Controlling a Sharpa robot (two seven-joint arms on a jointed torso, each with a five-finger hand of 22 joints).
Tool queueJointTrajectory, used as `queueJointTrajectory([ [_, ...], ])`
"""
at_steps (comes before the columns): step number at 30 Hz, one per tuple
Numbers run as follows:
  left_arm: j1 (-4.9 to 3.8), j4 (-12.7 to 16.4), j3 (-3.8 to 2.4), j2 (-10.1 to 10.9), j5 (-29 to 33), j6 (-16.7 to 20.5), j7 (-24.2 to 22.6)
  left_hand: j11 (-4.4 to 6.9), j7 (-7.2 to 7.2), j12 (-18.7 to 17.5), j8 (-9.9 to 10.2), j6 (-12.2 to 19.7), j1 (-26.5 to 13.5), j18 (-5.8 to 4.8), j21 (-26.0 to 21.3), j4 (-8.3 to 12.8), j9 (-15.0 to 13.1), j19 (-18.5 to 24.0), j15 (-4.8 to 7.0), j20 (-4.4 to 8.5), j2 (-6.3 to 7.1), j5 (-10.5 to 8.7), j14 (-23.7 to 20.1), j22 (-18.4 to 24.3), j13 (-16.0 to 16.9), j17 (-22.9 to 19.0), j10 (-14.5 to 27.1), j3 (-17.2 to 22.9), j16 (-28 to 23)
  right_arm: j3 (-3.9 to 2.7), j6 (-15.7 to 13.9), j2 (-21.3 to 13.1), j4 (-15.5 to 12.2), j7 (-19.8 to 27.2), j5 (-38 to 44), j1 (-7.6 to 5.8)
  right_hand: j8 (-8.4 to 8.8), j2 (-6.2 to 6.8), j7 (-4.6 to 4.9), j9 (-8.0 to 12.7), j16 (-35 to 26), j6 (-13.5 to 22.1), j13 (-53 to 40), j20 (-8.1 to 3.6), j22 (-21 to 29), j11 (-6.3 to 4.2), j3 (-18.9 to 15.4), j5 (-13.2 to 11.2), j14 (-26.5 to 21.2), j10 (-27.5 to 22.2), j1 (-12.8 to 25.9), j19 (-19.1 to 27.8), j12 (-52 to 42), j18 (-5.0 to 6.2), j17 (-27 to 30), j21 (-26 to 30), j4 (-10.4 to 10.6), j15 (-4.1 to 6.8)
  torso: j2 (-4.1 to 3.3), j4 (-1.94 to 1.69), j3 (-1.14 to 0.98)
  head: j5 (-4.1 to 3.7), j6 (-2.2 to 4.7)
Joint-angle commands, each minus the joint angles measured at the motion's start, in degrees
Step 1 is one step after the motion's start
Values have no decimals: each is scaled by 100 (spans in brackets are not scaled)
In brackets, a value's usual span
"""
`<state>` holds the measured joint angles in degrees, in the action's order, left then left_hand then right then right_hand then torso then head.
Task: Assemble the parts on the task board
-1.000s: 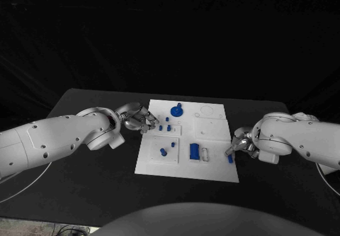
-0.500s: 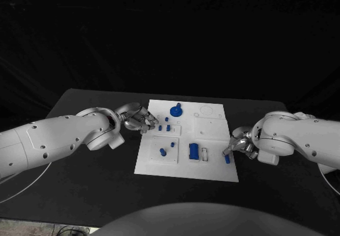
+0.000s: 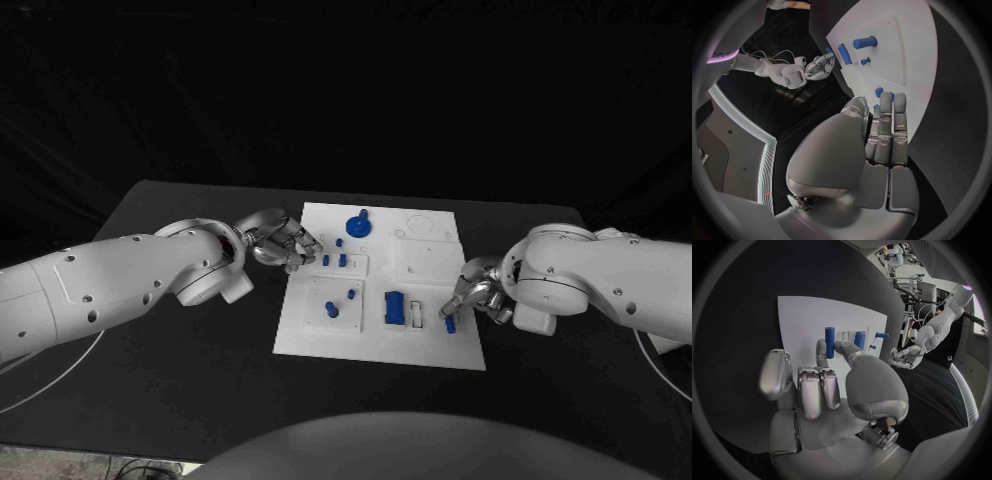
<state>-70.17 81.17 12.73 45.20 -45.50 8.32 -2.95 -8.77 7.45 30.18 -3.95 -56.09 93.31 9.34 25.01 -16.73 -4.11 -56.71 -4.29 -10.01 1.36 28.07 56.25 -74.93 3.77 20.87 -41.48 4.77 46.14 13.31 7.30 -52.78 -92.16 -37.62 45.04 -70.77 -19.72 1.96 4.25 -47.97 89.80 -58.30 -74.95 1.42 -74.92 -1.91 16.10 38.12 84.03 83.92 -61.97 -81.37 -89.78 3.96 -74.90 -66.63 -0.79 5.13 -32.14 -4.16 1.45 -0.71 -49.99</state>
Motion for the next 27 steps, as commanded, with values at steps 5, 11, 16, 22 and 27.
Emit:
queueJointTrajectory([
  [5, -2, -1, -3, -23, 34, -113, 16, -6, 31, 18, -24, -6, 21, 72, 23, 3, -4, 24, -25, -15, 28, 34, -12, -154, -10, -7, -39, 36, 27, -4, -15, 203, 73, 31, -350, -8, 0, -19, -237, -7, 20, 289, -1505, -50, -787, -39, 505, -34, 597, 608, 88, -9, -22, 95, -1510, 23, -456, 38, 3, -1, 4, -27, -1],
  [11, -2, 9, -3, -12, 34, -107, 14, -8, 26, 16, -19, 2, 18, 71, 25, 2, -2, 26, -27, -16, 31, 34, -14, -153, -10, -9, -39, 38, 28, -10, -198, 337, 172, 66, -455, -9, 10, -34, -226, -15, 20, 316, -1505, -47, -789, -30, 512, -40, 597, 608, 125, -11, -22, 94, -1510, 26, -431, 33, 4, -7, 1, -5, -1],
  [16, -2, 15, -3, -3, 34, -104, 11, -8, 26, 16, -19, 2, 18, 71, 25, 2, -2, 26, -27, -16, 31, 34, -14, -153, -10, -9, -39, 38, 28, -12, -348, 432, 233, 120, -520, -8, 17, -47, -219, -21, 20, 335, -1505, -44, -792, -23, 515, -52, 597, 608, 153, -14, -22, 92, -1510, 24, -410, 28, 0, -1, 4, -4, -1],
  [22, -2, 20, -3, -5, 34, -104, 5, -8, 26, 16, -19, 2, 18, 71, 25, 2, -2, 26, -27, -16, 31, 34, -14, -153, -10, -9, -39, 38, 28, -12, -511, 547, 311, 184, -584, 20, 23, -69, -211, -30, 20, 358, -1505, -40, -795, -17, 523, -58, 597, 608, 181, -16, -22, 91, -1510, 25, -382, 22, -1, -2, -2, 14, -1],
  [27, -2, 24, -3, 3, 34, -107, 15, -8, 26, 16, -19, 2, 18, 71, 25, 2, -2, 26, -27, -16, 31, 34, -14, -153, -10, -9, -39, 38, 28, -12, -631, 588, 349, 243, -628, 39, 26, -83, -207, -37, 20, 371, -1505, -36, -796, -12, 524, -78, 597, 608, 203, -15, -22, 92, -1510, 30, -360, 18, 0, 3, 0, 23, -1],
])
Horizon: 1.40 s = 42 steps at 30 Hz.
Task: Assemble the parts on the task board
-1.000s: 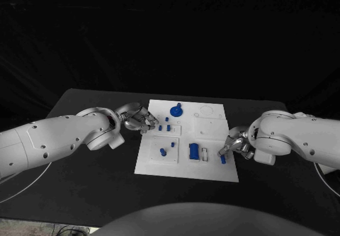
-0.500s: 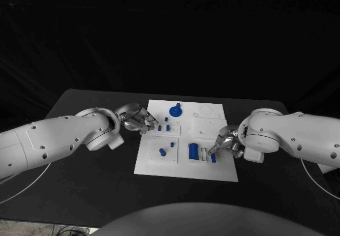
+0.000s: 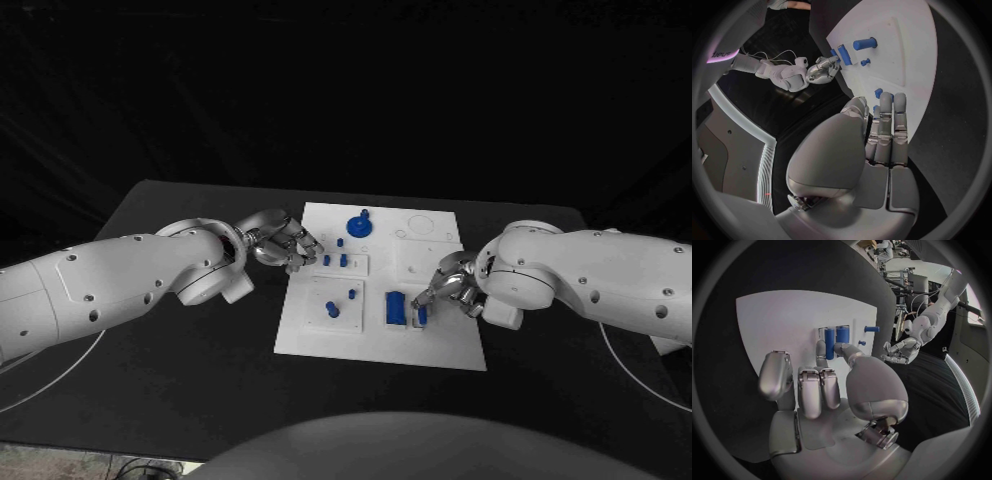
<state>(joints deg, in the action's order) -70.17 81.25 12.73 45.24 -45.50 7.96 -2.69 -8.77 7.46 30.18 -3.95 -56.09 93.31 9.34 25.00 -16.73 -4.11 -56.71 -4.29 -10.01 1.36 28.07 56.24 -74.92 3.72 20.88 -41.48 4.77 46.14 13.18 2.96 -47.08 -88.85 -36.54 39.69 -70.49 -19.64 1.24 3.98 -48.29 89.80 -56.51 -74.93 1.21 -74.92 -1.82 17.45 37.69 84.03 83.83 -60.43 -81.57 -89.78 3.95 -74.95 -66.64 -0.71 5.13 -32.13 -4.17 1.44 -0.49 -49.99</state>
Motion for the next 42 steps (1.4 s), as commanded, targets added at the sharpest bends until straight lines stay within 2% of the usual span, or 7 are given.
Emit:
queueJointTrajectory([
  [1, -2, 16, -4, 0, 34, -71, -10, -8, 26, 16, -19, 2, 18, 71, 25, 2, -2, 26, -27, -16, 31, 34, -14, -155, -5, -10, -39, 38, 28, 1, -211, 22, 24, 144, -98, 13, 18, -11, -181, -6, 20, 192, -1507, -16, -796, -21, 389, -35, 597, 617, 49, 6, -22, 93, -1505, 31, -368, 18, 0, 5, 2, -5, -1],
  [33, -2, -3, -3, -24, 34, -103, -15, -12, 21, 12, -15, 9, 16, 71, 29, 3, -1, 29, -30, -18, 33, 35, -17, -154, -6, -13, -39, 44, 31, 2, -62, 101, 118, 70, -24, 152, 16, -28, -174, -51, 20, 244, -1507, -6, -805, -13, 408, -245, 597, 617, 45, 10, -22, 95, -1505, 53, -367, 10, -1, 2, 3, 0, -1],
  [37, -2, -6, -3, -28, 34, -112, -11, -12, 21, 12, -15, 9, 16, 71, 29, 3, -1, 29, -30, -18, 33, 35, -17, -154, -6, -13, -39, 44, 31, 2, -69, 98, 111, 79, -19, 161, 25, -36, -167, -61, 20, 273, -1507, -2, -810, -8, 400, -358, 597, 617, 59, 6, -22, 94, -1505, 54, -350, 5, -2, 3, 2, 6, -1],
  [42, -1, -11, -3, -37, 34, -125, -10, -14, 21, 10, -13, 12, 14, 70, 31, 3, 0, 31, -31, -19, 30, 36, -20, -154, -7, -16, -40, 49, 33, 2, -56, 90, 110, 80, -14, 168, 30, -49, -162, -88, 20, 311, -1507, 8, -822, 0, 347, -803, 597, 617, 100, -4, -22, 94, -1505, 58, -289, -3, -2, 3, 3, -5, -1],
])
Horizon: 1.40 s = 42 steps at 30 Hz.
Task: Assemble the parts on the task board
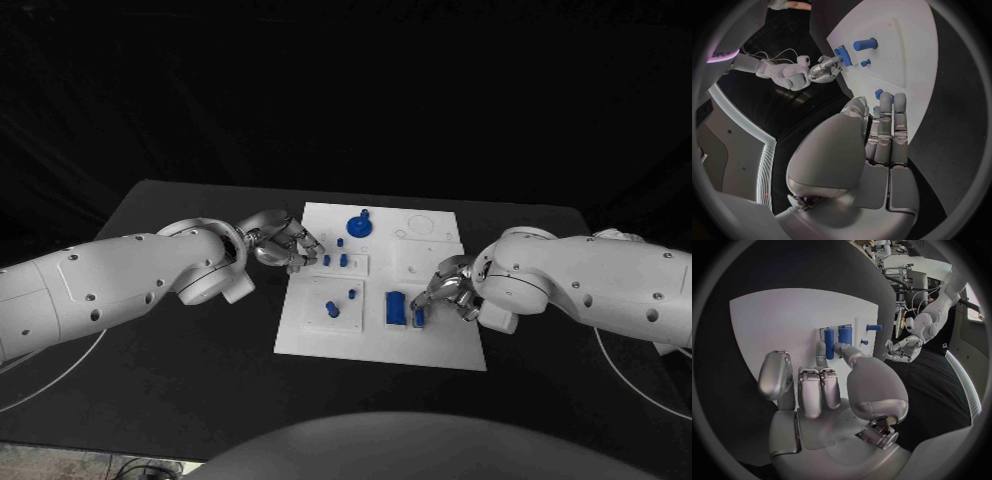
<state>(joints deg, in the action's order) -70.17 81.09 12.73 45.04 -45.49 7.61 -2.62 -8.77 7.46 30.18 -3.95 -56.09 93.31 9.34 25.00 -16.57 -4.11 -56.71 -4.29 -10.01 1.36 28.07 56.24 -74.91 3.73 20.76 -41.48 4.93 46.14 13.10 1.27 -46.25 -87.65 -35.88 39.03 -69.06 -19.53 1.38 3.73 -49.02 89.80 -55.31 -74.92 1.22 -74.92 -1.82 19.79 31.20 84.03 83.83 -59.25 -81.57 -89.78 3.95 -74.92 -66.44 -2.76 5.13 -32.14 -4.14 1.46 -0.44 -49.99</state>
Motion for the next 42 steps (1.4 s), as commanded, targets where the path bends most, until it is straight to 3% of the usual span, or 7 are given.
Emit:
queueJointTrajectory([
  [1, -2, 4, -3, -17, 33, -91, -18, -14, 21, 10, -13, 12, 14, 70, 31, -14, 0, 31, -31, -19, 30, 36, -20, -155, -8, -5, -40, 33, 33, 10, 120, 7, -9, 11, 53, 26, 19, -63, -138, -17, 20, 190, -1508, 7, -824, -1, 105, -220, 597, 617, -17, -6, -22, 93, -1508, 39, -80, -3, 0, -1, 1, -7, -1],
  [4, -2, 3, -3, -18, 33, -92, -19, -14, 21, 10, -13, 12, 14, 70, 31, -14, 0, 31, -31, -19, 30, 36, -20, -155, -8, -5, -40, 33, 33, 10, 148, 3, -10, -2, 61, 28, 24, -65, -140, -21, 20, 182, -1508, 9, -834, -2, 25, -893, 597, 617, 4, -18, -22, 91, -1508, 36, -30, -3, 0, 0, -1, -5, -1],
  [7, -1, 3, -3, -16, 33, -95, -15, -14, 21, 10, -13, 12, 14, 70, 31, -14, 0, 31, -31, -19, 30, 36, -20, -155, -8, -5, -40, 33, 33, 10, 168, 1, -10, -10, 65, 31, 31, -61, -137, -15, 20, 167, -1508, 10, -839, 2, -46, -1275, 597, 617, 27, -25, -22, 91, -1508, 41, 17, -5, 1, 1, -1, -14, -1],
  [17, -1, 3, -3, -17, 33, -100, -11, -14, 21, 10, -13, 12, 14, 70, 31, -14, 0, 31, -31, -19, 30, 36, -20, -155, -8, -5, -40, 33, 33, 10, 195, -11, -13, -24, 80, 38, 36, -75, -140, -2, 19, 113, -1508, 8, -844, -1, -175, -1675, 597, 617, 73, -36, -22, 92, -1507, 58, 120, -1, -1, -4, 0, -11, -1],
  [28, -1, 13, -3, -5, 33, -104, -3, -16, 22, 8, -12, 14, 14, 70, 34, -13, 0, 33, -33, -20, 27, 37, -23, -155, -8, -7, -40, 39, 35, 10, -35, -86, -45, 116, 52, 43, 42, -123, -135, 11, -32, 72, -1508, 9, -840, 3, -336, -1896, 581, 617, 261, -37, -22, 97, -1455, 101, 344, -3, -3, -2, -3, 12, -1],
  [36, 0, 24, -3, 13, 33, -86, -24, -16, 22, 8, -12, 14, 14, 70, 34, -13, 0, 33, -33, -20, 27, 37, -23, -155, -8, -7, -40, 39, 35, 10, -459, -335, -227, 773, -57, 46, -41, -142, -162, -25, 8, -4, -1508, -1, -868, -17, -466, -1984, 594, 617, 382, -76, -22, 82, -1496, 24, 512, 12, -4, 0, -6, 44, -1],
  [42, 0, 37, -3, 39, 33, -72, -37, -16, 21, 7, -12, 15, 17, 70, 36, -11, 0, 35, -34, -20, 28, 38, -25, -155, -8, -9, -42, 44, 36, 10, -687, -663, -551, 1588, -46, 38, -311, -120, -220, -237, 20, 4, -1508, -40, -959, -67, -563, -1708, 597, 617, 258, -188, -22, 25, -1508, -280, 549, 53, -2, 4, -5, 60, -1],
])
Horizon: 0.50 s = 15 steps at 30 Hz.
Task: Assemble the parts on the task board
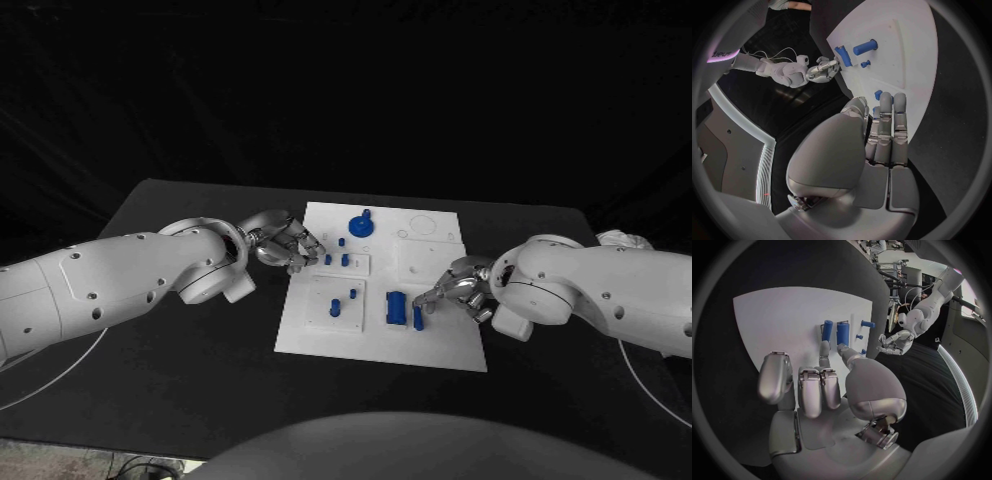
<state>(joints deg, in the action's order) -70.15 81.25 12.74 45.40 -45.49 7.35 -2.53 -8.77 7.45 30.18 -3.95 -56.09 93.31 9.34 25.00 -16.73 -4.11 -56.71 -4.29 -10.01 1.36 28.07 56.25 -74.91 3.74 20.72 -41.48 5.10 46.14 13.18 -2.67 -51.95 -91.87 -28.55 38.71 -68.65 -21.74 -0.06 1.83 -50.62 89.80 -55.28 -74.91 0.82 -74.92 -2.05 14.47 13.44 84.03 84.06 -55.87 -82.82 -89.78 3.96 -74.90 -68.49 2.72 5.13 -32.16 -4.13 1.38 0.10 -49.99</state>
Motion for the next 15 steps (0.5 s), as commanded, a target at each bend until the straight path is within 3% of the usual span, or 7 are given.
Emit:
queueJointTrajectory([
  [1, -2, 23, -3, 6, 33, -41, -52, -17, 21, 7, -12, 15, 17, 70, 36, 6, 0, 35, -34, -20, 28, 38, -25, -155, -8, -5, -42, 27, 36, 1, -342, -157, -198, 1002, 18, -4, -178, 20, -44, -156, 20, 19, -1509, -10, -976, -53, -40, 104, 597, 594, -140, -84, -22, 13, -1510, -141, -9, 63, 2, 2, 4, 5, -1],
  [3, -2, 24, -3, 10, 33, -31, -65, -17, 21, 7, -12, 15, 17, 70, 36, 6, 0, 35, -34, -20, 28, 38, -25, -155, -8, -5, -42, 27, 36, 2, -415, -277, -327, 1312, 138, -6, -431, 9, -69, -406, 20, 139, -1509, -31, -1010, -74, -66, 293, 597, 594, -281, -123, -22, -12, -1510, -274, -23, 82, 3, 1, 5, -1, -1],
  [4, -2, 23, -3, 10, 33, -27, -72, -17, 21, 7, -12, 15, 17, 70, 36, 6, 0, 35, -34, -20, 28, 38, -25, -155, -8, -5, -42, 27, 36, 3, -437, -334, -388, 1453, 234, -5, -524, 12, -81, -506, 20, 216, -1509, -43, -1022, -87, -26, 542, 597, 594, -423, -135, -22, -20, -1510, -326, -89, 96, 5, 2, 8, -3, -1],
  [8, 3, 20, -3, 6, 33, -21, -92, -16, 21, 7, -13, 12, 21, 70, 38, 8, 0, 37, -33, -20, 26, 41, -26, -155, -8, -7, -44, 33, 38, 5, -452, -499, -579, 1798, 692, 31, -517, 26, -36, -601, 20, 657, -1509, -45, -1027, -61, 145, 1150, 597, 594, -789, -121, -22, -28, -1510, -355, -269, 81, 9, 5, 10, -16, -1],
  [10, 10, 18, -3, 3, 33, -21, -100, -16, 21, 6, -14, 12, 23, 70, 38, 9, 0, 37, -33, -20, 26, 41, -27, -155, -8, -7, -44, 35, 38, 6, -481, -588, -687, 1958, 1101, 82, -515, 58, 30, -616, 20, 838, -1509, -7, -1015, -4, 190, 1151, 597, 594, -950, -78, -22, -25, -1510, -309, -351, 27, 10, 4, 11, -27, -1],
  [11, 14, 17, -3, 2, 33, -22, -103, -14, 22, 6, -17, 6, 26, 70, 41, 10, -2, 38, -33, -20, 23, 43, -27, -156, -8, -8, -46, 40, 40, 7, -515, -623, -730, 2019, 1311, 112, -613, 77, 53, -687, 20, 896, -1509, 20, -1019, 47, 192, 1055, 597, 594, -1059, -65, -22, -30, -1510, -328, -400, 2, 11, 4, 12, -37, -1],
  [15, 36, 9, -3, -2, 33, -13, -116, -13, 29, 5, -20, -1, 29, 71, 43, 10, -3, 39, -32, -20, 21, 44, -27, -156, -8, -10, -48, 46, 43, 10, -648, -712, -808, 2216, 2004, 270, -1017, 117, 95, -983, 20, 1095, -1509, 80, -1009, 54, 134, 913, 597, 594, -1223, -3, -22, -18, -1510, -319, -400, -42, 18, 7, 22, -54, -1],
])
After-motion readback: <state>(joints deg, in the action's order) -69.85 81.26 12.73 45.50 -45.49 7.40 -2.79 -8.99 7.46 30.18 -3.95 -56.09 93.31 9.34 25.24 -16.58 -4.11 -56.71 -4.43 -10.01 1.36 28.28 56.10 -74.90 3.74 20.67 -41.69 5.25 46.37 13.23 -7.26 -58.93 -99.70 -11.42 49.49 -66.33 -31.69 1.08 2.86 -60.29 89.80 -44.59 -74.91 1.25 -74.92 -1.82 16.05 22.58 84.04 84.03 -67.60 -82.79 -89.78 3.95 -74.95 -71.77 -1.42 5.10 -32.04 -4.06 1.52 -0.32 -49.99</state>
